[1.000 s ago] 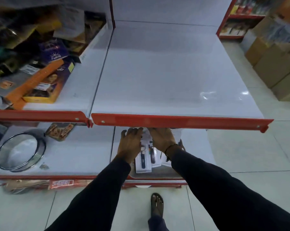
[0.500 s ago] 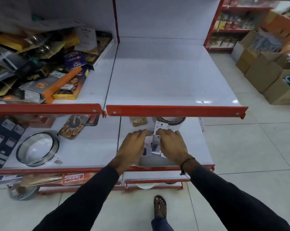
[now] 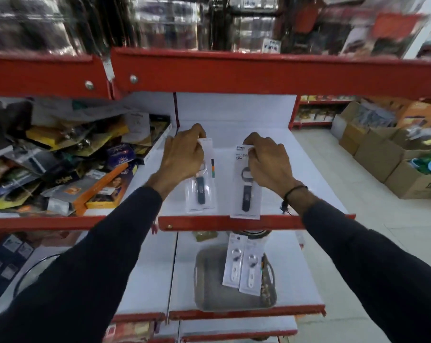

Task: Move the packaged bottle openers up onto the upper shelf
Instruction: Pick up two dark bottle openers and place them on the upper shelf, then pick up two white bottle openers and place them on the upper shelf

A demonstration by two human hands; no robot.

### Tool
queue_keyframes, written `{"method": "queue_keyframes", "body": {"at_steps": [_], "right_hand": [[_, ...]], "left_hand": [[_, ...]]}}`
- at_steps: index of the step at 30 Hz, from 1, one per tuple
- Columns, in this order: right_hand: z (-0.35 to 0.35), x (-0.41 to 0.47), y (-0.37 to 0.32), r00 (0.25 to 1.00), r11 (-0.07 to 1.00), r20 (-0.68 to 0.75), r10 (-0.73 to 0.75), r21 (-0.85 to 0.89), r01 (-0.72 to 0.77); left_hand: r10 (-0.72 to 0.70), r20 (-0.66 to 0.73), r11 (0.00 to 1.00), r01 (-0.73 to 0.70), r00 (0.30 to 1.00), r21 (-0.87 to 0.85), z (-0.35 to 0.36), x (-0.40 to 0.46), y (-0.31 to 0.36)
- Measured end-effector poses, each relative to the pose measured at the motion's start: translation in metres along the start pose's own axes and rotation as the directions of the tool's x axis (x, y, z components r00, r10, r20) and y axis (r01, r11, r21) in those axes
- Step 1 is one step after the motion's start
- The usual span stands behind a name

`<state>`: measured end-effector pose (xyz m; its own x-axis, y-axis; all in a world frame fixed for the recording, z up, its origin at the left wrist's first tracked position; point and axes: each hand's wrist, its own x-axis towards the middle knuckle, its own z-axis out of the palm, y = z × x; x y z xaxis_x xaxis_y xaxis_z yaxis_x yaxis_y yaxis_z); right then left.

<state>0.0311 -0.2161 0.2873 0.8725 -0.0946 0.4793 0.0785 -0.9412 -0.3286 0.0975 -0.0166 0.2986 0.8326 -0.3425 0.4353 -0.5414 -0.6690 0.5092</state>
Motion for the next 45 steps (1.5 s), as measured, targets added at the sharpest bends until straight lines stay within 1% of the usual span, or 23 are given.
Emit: {"method": "queue_keyframes", "body": {"at_steps": [2, 4, 6, 11, 14, 16, 18, 20, 21, 24, 26, 27, 29, 31, 32, 33, 35, 37, 39, 40, 42, 44, 45], "right_hand": [[0.012, 0.023, 0.008, 0.996, 0.999, 0.078, 0.051, -0.011, -0.05], [0.031, 0.036, 0.014, 0.983, 0.997, 0.171, 0.07, -0.031, -0.065], [0.051, 0.039, 0.019, 0.965, 0.997, 0.254, 0.069, -0.04, -0.061], [0.079, 0.026, 0.029, 0.954, 0.999, 0.298, 0.035, -0.034, -0.026], [0.082, 0.021, 0.032, 0.929, 0.997, 0.368, 0.037, -0.071, -0.011], [0.079, 0.015, 0.032, 0.928, 0.993, 0.373, 0.027, -0.117, 0.018], [0.073, 0.001, 0.03, 0.962, 0.991, 0.274, 0.0, -0.129, 0.036], [0.064, -0.02, 0.026, 0.995, 0.99, 0.08, -0.056, -0.128, 0.066], [0.06, -0.033, 0.024, 0.995, 0.987, -0.026, -0.094, -0.135, 0.09], [0.055, -0.086, 0.021, 0.951, 0.985, -0.26, -0.166, -0.093, 0.146], [0.064, -0.128, 0.027, 0.923, 0.985, -0.346, -0.169, -0.029, 0.169], [0.072, -0.149, 0.031, 0.921, 0.986, -0.358, -0.157, 0.001, 0.169], [0.095, -0.189, 0.046, 0.95, 0.993, -0.297, -0.102, 0.024, 0.114], [0.122, -0.214, 0.061, 0.992, 1.0, -0.126, -0.006, -0.013, 0.004], [0.135, -0.219, 0.07, 0.997, 0.996, -0.001, 0.071, -0.048, -0.071], [0.147, -0.221, 0.079, 0.981, 0.986, 0.126, 0.148, -0.091, -0.137], [0.168, -0.215, 0.097, 0.898, 0.959, 0.346, 0.271, -0.18, -0.221], [0.185, -0.203, 0.118, 0.807, 0.941, 0.492, 0.325, -0.256, -0.223], [0.199, -0.192, 0.133, 0.766, 0.938, 0.56, 0.317, -0.304, -0.166], [0.204, -0.188, 0.138, 0.757, 0.94, 0.578, 0.303, -0.313, -0.138], [0.206, -0.183, 0.141, 0.763, 0.946, 0.583, 0.279, -0.305, -0.113], [0.202, -0.182, 0.14, 0.808, 0.952, 0.537, 0.242, -0.291, -0.092], [0.199, -0.184, 0.139, 0.837, 0.959, 0.505, 0.209, -0.274, -0.074]], "left_hand": [[-0.087, 0.034, 0.996, 0.086, 0.996, 0.027, 0.016, 0.02, -0.013], [-0.132, 0.09, 0.989, 0.125, 0.987, 0.084, 0.039, 0.028, -0.025], [-0.161, 0.165, 0.985, 0.146, 0.973, 0.097, 0.062, 0.025, -0.035], [-0.132, 0.23, 0.984, 0.1, 0.964, 0.145, 0.088, 0.01, -0.052], [-0.183, 0.305, 0.967, 0.114, 0.935, 0.229, 0.088, 0.004, -0.053], [-0.202, 0.325, 0.95, 0.104, 0.924, 0.296, 0.083, -0.007, -0.047], [-0.15, 0.233, 0.952, 0.077, 0.961, 0.295, 0.076, -0.025, -0.036], [-0.032, 0.068, 0.957, 0.011, 0.997, 0.291, 0.071, -0.051, -0.021], [0.028, -0.017, 0.96, -0.022, 0.999, 0.277, 0.069, -0.065, -0.012], [0.237, -0.2, 0.961, -0.199, 0.951, 0.191, 0.081, -0.121, 0.002], [0.402, -0.205, 0.913, -0.376, 0.892, 0.158, 0.105, -0.159, -0.003], [0.461, -0.155, 0.885, -0.441, 0.874, 0.151, 0.119, -0.175, -0.009], [0.482, 0.036, 0.865, -0.482, 0.876, 0.141, 0.155, -0.195, -0.023], [0.332, 0.281, 0.912, -0.383, 0.9, 0.148, 0.185, -0.2, -0.034], [0.236, 0.358, 0.93, -0.317, 0.903, 0.186, 0.2, -0.197, -0.039], [0.153, 0.407, 0.932, -0.269, 0.9, 0.244, 0.212, -0.193, -0.044], [0.056, 0.467, 0.912, -0.235, 0.883, 0.335, 0.23, -0.185, -0.052], [0.054, 0.531, 0.879, -0.292, 0.846, 0.377, 0.247, -0.175, -0.062], [0.077, 0.6, 0.82, -0.393, 0.796, 0.416, 0.256, -0.162, -0.067], [0.059, 0.619, 0.81, -0.4, 0.783, 0.429, 0.263, -0.153, -0.066], [-0.045, 0.657, 0.852, -0.315, 0.752, 0.418, 0.269, -0.137, -0.059], [0.005, 0.651, 0.9, -0.287, 0.759, 0.328, 0.271, -0.133, -0.058], [0.04, 0.606, 0.915, -0.273, 0.795, 0.298, 0.268, -0.135, -0.061]]}}
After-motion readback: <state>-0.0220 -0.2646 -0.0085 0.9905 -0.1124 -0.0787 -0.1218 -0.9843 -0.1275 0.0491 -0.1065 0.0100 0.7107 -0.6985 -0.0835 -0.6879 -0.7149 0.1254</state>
